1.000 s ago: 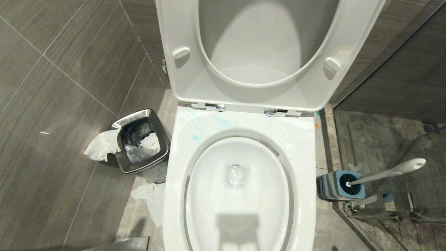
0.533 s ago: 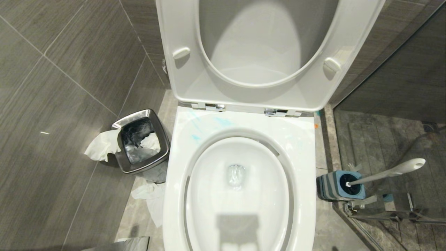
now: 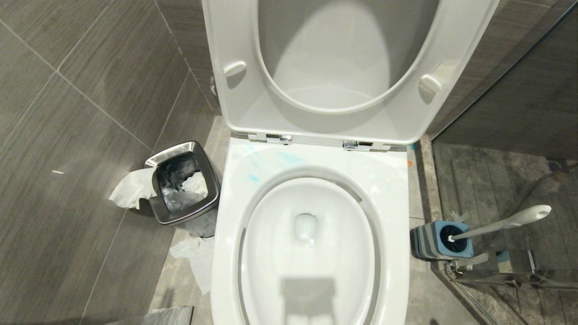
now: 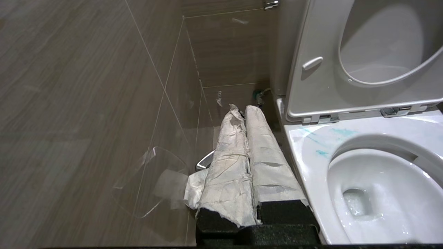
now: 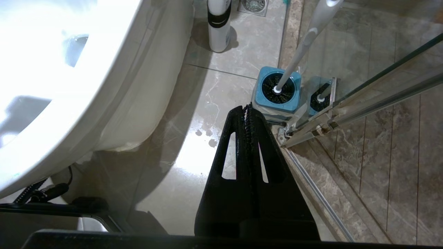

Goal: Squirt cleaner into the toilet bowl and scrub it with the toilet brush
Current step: Close the toilet lid

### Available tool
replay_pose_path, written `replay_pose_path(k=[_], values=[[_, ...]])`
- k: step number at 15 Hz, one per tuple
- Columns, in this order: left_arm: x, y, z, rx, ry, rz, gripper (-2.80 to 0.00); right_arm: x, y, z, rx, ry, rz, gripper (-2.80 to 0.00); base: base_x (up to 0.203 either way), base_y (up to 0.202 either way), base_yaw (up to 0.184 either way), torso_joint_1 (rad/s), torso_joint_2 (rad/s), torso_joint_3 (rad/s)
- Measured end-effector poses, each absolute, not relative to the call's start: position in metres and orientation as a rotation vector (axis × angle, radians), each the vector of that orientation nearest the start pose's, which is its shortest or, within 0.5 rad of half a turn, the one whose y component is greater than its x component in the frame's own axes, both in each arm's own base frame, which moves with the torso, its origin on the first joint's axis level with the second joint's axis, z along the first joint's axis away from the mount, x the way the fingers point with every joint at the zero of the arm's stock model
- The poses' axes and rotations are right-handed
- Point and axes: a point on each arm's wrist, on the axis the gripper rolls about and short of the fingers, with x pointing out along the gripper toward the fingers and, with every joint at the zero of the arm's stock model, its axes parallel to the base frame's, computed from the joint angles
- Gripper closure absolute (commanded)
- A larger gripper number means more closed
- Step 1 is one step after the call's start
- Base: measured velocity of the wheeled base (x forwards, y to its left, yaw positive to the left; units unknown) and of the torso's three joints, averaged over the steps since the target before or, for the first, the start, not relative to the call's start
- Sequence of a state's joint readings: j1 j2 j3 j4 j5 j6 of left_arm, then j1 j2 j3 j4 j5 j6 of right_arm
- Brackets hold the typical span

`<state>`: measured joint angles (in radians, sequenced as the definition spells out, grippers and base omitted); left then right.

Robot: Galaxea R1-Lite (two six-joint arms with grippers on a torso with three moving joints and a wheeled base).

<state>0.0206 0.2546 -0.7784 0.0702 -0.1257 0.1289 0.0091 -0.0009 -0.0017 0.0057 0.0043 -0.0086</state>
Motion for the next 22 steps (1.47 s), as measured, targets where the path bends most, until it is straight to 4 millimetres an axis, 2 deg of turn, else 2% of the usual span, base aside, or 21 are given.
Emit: replay_pose_path(k=[15, 22], values=[[-0.083, -0.004, 0.267, 0.159, -0.450, -0.076, 0.00, -0.023, 0.000, 0.075, -0.009, 0.003, 0.014, 0.00, 0.000, 0.000, 0.000, 0.000, 0.00, 0.000], [-0.062, -0.004, 0.279, 0.155, -0.379, -0.092, 0.00, -0.023, 0.000, 0.075, -0.009, 0.003, 0.013, 0.00, 0.000, 0.000, 0.000, 0.000, 0.00, 0.000]])
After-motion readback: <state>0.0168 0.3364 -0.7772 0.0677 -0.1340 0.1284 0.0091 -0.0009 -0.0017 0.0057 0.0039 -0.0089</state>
